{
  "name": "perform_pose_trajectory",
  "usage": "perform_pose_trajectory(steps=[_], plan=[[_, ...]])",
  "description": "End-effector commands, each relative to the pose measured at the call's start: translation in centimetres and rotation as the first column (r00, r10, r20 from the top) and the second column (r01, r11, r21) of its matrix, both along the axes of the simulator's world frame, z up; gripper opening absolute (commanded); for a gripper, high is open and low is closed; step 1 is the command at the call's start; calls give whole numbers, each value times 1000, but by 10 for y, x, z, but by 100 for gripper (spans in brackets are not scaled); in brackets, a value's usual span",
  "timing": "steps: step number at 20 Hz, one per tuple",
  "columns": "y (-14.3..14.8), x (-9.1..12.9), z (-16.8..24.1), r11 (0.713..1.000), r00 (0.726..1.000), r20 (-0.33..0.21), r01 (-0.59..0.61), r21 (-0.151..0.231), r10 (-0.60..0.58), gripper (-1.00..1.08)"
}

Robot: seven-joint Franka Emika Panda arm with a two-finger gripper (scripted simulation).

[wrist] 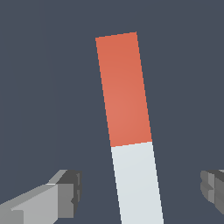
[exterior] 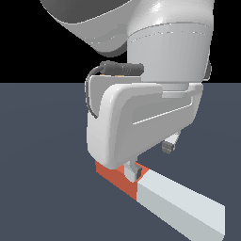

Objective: Insert the peg into the horizontal hole in a box.

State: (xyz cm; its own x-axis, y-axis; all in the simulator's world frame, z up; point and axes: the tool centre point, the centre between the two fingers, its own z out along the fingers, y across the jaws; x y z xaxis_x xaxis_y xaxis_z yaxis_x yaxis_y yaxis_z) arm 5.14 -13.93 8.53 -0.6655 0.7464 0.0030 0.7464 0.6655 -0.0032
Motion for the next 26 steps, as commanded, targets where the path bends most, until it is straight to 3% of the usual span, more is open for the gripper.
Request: perform_pose_trajectory(steps=[1, 9, 18, 26], plan=[[-7, 8, -4, 999, 999, 2, -43, 0, 43, 100], [-20, 24, -13, 992, 992, 4, -124, 0, 124, 100], [-22, 27, -16, 991, 991, 4, -137, 0, 137, 100], [-22, 26, -52, 990, 990, 4, -140, 0, 140, 100]])
